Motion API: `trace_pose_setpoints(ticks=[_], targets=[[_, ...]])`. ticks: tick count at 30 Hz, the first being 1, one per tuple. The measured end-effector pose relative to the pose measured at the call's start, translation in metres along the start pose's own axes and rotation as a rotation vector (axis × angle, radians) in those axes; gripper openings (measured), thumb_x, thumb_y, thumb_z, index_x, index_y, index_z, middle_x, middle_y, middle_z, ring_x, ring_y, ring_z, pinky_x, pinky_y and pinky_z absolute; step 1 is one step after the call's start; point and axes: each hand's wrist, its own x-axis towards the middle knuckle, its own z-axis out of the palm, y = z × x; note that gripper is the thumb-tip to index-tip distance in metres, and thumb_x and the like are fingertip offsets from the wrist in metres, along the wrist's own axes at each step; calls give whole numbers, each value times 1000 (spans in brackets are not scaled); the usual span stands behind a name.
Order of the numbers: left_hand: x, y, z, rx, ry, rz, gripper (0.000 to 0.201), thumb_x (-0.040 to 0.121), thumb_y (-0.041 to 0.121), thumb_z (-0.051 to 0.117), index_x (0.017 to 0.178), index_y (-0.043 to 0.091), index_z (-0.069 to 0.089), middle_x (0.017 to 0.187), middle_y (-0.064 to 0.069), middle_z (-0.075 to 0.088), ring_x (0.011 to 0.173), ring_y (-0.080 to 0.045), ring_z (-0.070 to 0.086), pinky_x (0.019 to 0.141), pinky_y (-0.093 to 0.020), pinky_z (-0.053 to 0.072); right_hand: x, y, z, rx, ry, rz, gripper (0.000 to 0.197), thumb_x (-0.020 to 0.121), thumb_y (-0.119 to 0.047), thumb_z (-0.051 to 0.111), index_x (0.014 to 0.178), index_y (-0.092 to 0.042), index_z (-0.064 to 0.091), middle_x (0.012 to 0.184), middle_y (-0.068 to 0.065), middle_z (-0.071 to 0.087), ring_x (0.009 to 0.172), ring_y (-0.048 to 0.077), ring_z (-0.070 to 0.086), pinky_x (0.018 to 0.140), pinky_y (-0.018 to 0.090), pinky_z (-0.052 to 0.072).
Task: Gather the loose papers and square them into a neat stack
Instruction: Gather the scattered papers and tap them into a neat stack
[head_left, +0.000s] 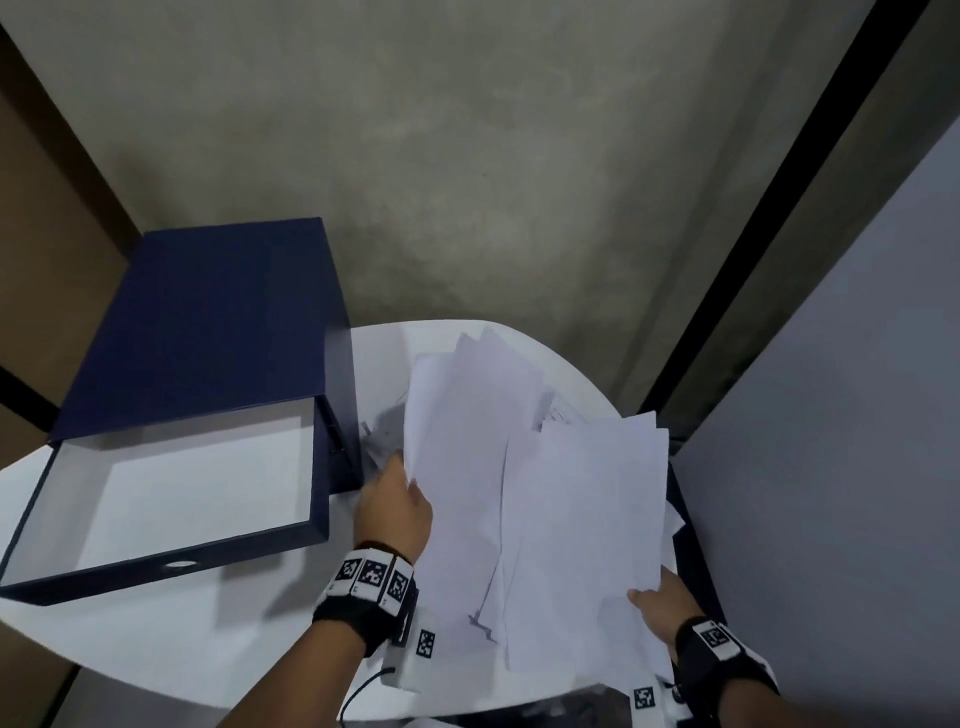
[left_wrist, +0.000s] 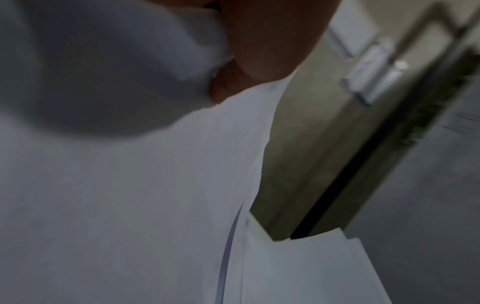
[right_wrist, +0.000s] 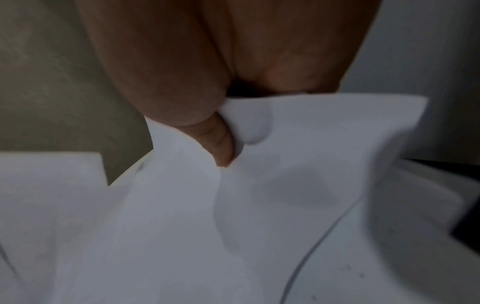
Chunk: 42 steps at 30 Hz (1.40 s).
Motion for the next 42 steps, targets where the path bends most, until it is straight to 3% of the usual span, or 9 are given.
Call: trace_pose_setpoints(ticks=[5, 12, 17, 20, 24, 28, 33, 37, 42], targets=[[-7, 38, -31, -23, 146, 192, 27, 87, -1, 49, 112, 7, 55, 102, -13, 65, 95, -35, 63, 79, -39, 53, -3, -4, 3, -39, -16, 8, 42, 91, 2, 53, 132, -5, 55, 125, 15, 64, 101, 26, 58, 95, 33, 46], [2, 77, -79, -285, 349, 147, 22, 95, 9, 51, 115, 1, 57, 110, -14, 66, 100, -32, 61, 79, -22, 38, -13, -32, 0, 122, -18, -35, 35, 91, 3, 56, 125, -3, 59, 107, 7, 67, 103, 31, 62, 96, 40, 48], [17, 61, -57, -360, 110, -76, 22, 93, 14, 57, 113, 4, 58, 107, -7, 65, 92, -23, 60, 80, -28, 45, -31, -71, -8, 280, -116, -133, 35, 80, 4, 67, 114, -6, 67, 102, 7, 75, 102, 29, 67, 77, 34, 53], [22, 34, -25, -366, -65, -171, 27, 89, 12, 62, 115, 4, 62, 113, -12, 68, 103, -31, 64, 88, -33, 50, -46, -97, -16, 342, -200, -227, 34, 84, 6, 64, 108, -17, 70, 104, 5, 77, 100, 23, 71, 85, 40, 56], [26, 3, 5, -572, -238, -380, 28, 84, 11, 68, 112, 13, 65, 112, -8, 70, 104, -31, 65, 97, -45, 50, -50, -111, -26, 312, -256, -272, 32, 90, 6, 56, 115, -10, 69, 110, 9, 75, 106, 28, 70, 93, 45, 55], [30, -4, 8, -813, -338, -427, 32, 86, 9, 68, 117, 12, 64, 106, -7, 73, 100, -30, 68, 96, -51, 50, -52, -120, -27, 359, -209, -267, 26, 93, -7, 58, 117, -14, 67, 110, 7, 74, 107, 27, 67, 102, 47, 48], [34, 13, 9, -853, -161, -192, 36, 85, 1, 66, 116, 19, 61, 108, -2, 71, 101, -24, 67, 90, -42, 53, -54, -130, -20, 431, -147, -354, 48, 78, -69, 62, 117, -41, 60, 123, -17, 65, 118, 6, 58, 109, 35, 38], [34, 17, 8, -893, -154, -159, 22, 85, 2, 68, 102, 15, 67, 99, -5, 73, 93, -26, 70, 84, -41, 55, -57, -138, -12, 274, -76, -503, 32, 87, -20, 72, 116, -27, 61, 110, -12, 71, 102, 2, 68, 92, 30, 54], [33, 12, 7, -972, -247, -199, 28, 77, -9, 70, 98, 9, 68, 95, -10, 75, 87, -27, 72, 77, -38, 58, -49, -132, -5, 262, -42, -446, 27, 86, -2, 69, 103, -23, 65, 104, -2, 74, 100, 17, 70, 96, 41, 53]])
